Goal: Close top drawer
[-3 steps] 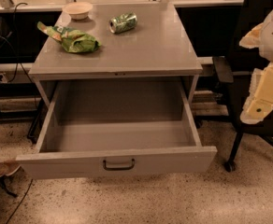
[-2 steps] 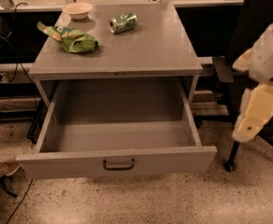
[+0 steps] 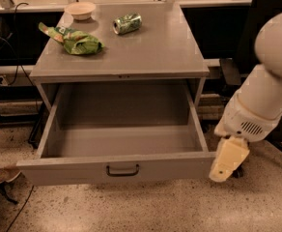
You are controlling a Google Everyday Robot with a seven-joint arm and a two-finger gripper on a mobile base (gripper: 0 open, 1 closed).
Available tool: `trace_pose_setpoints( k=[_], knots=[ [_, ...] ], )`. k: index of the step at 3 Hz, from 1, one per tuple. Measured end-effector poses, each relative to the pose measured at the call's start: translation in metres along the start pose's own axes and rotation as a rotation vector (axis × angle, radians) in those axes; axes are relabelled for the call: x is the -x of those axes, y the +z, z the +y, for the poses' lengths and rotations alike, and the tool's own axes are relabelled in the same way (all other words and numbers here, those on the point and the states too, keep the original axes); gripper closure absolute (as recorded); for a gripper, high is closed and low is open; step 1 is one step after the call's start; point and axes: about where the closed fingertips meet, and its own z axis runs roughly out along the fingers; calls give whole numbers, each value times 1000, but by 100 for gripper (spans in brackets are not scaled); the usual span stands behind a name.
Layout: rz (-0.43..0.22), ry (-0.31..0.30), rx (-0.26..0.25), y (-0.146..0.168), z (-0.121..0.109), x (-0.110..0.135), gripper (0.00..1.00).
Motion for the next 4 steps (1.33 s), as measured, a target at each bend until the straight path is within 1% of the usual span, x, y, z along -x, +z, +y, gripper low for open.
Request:
trace_pose_setpoints(
  k=[1,2,3,4],
  knots=[
    [1,43,63,41,10,-2,47],
    [-26,83,89,76,13,1,71],
    [-85,131,76,116,6,15,99],
    [-140,157,39,141,-5,29,100]
  ],
)
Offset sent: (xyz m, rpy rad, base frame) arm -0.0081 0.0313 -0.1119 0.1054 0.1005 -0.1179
